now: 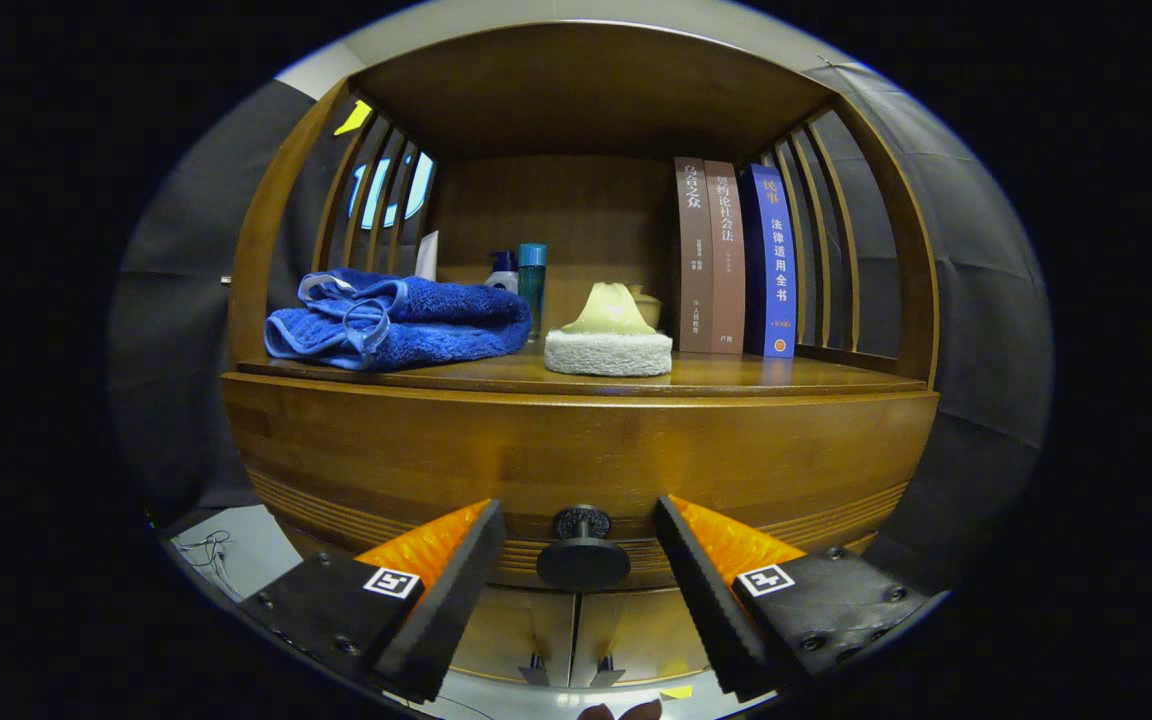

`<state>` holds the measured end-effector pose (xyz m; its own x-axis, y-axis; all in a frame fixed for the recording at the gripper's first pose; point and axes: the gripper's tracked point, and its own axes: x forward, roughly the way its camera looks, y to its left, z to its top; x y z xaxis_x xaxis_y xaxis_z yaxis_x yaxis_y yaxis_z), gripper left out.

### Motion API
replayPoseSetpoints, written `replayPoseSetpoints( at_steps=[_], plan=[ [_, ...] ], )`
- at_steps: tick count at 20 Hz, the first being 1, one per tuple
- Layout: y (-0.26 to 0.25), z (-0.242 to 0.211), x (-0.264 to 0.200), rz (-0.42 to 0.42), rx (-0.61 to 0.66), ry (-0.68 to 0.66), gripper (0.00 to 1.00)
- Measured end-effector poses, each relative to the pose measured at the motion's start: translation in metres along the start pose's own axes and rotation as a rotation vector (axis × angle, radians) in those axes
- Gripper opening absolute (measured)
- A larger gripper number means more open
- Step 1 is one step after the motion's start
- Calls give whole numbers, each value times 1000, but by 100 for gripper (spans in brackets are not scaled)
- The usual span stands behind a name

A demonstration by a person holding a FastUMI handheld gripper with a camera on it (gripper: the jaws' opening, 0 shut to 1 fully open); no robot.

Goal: Pull open the drawer, take out the items inside it, and place them on the countertop above the cabinet.

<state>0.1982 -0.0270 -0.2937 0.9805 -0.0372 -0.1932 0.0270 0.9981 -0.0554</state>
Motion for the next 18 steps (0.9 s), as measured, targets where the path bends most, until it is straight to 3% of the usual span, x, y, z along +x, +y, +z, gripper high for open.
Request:
replayPoseSetpoints(
  at_steps=[10,18],
  plan=[
    [-5,13,-20,20,20,-4,99],
    [-22,123,-95,56,47,-76,99]
  ],
)
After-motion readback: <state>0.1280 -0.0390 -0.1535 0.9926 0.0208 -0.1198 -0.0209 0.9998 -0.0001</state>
